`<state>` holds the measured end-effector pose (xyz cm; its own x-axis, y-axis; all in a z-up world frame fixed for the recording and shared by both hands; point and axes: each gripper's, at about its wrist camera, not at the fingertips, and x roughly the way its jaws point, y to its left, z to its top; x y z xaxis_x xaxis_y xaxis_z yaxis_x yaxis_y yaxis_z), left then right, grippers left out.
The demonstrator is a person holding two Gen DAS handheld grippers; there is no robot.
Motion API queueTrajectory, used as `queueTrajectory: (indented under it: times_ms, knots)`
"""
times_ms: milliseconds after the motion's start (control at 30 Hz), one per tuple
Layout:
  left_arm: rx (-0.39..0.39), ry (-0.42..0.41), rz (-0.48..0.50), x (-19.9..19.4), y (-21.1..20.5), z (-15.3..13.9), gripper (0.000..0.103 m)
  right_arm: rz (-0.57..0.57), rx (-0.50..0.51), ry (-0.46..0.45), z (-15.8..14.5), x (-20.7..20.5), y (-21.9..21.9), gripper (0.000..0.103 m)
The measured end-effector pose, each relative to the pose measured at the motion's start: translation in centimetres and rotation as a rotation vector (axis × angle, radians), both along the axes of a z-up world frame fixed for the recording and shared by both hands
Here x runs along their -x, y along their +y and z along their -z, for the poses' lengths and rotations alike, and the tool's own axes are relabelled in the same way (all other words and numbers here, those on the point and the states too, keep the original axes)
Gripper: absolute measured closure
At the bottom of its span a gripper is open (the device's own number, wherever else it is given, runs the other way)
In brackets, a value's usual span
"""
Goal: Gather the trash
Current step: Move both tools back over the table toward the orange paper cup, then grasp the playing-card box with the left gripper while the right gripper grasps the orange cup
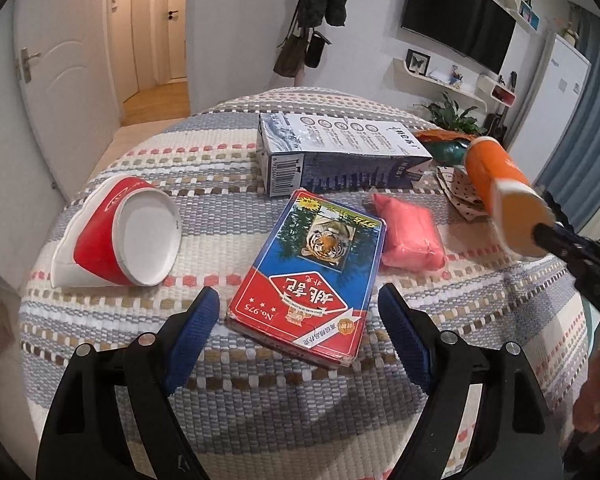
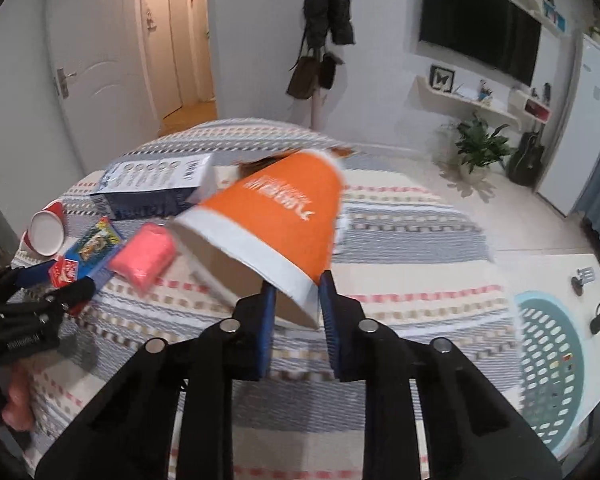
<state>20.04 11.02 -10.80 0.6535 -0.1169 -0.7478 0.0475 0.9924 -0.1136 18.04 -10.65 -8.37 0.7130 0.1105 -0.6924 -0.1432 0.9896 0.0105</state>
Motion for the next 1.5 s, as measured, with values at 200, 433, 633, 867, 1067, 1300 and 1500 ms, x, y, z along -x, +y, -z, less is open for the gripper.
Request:
queueTrajectory:
  times_ms: [200,433,633,867,1067,1300,1500]
  knots:
    - [-0.025,0.001,0.008,0.0,-0.3,0.2,0.023,-0.008,0.01,-0.014,-0.2,1.0,-2.1,0.099]
    - [-0.025,-0.003,0.014,0.1,-0.2,0.2,0.022,-0.171,0.086,-0.105,-0.7,5.7,-1.8,0.099]
    - [-0.047,0.005,0.013,-0.1,-0.6,0.2,0.021,-0.205,0.09,-0.108,-1.2,7.6,-2.7,0.099]
    - [-0.147,0.01,0.007,-1.0,-2.0,0.3,0.034,-0.125,-0.034,-0.03,-2.2,4.4,-2.6,0.045]
    - [-0.153,-0.012,0.014,0.0,-2.1,0.1,0.036,0.057,-0.184,0.045,-2.5,-0.4,-3.8,0.034]
    - [-0.121,-0.02,0.027,0.5,-1.5,0.0,0.036,0.163,-0.317,0.185,0.8,-5.0,-4.4,0.028]
    - [-0.115,-0.02,0.033,0.4,-1.6,-0.1,0.036,0.187,-0.332,0.193,1.4,-5.6,-3.6,0.022]
